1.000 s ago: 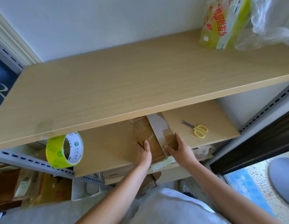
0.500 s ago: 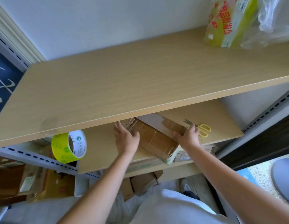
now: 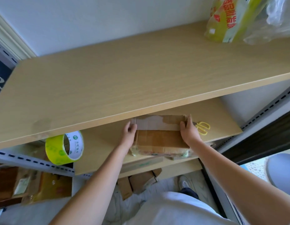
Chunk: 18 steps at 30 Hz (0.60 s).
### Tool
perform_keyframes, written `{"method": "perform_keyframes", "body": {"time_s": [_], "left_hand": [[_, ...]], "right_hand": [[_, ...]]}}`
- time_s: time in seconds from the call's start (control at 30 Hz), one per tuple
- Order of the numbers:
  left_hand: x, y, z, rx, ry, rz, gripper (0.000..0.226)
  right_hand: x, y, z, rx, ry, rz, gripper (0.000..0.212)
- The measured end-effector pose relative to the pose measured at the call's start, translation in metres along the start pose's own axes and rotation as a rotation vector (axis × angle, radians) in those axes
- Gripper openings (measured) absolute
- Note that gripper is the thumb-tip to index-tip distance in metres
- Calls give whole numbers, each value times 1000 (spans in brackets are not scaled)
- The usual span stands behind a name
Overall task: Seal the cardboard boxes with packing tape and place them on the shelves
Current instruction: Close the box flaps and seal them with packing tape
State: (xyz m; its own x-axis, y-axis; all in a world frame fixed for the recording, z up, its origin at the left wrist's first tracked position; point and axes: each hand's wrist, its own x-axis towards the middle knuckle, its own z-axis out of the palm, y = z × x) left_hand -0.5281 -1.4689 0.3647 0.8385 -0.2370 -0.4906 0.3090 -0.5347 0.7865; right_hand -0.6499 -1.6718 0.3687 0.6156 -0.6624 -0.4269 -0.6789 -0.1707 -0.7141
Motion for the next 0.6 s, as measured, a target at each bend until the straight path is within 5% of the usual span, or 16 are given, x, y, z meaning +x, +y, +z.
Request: {"method": "perform_keyframes", "body": {"time_s": [0.13, 0.6], "left_hand": [[-8, -6, 5, -140, -64, -247, 80], [-24, -48, 4, -315, -92, -247, 68]], "right_hand": [[0, 7, 8, 89, -90, 166, 63], [13, 3, -6, -5, -257, 22, 53]]}}
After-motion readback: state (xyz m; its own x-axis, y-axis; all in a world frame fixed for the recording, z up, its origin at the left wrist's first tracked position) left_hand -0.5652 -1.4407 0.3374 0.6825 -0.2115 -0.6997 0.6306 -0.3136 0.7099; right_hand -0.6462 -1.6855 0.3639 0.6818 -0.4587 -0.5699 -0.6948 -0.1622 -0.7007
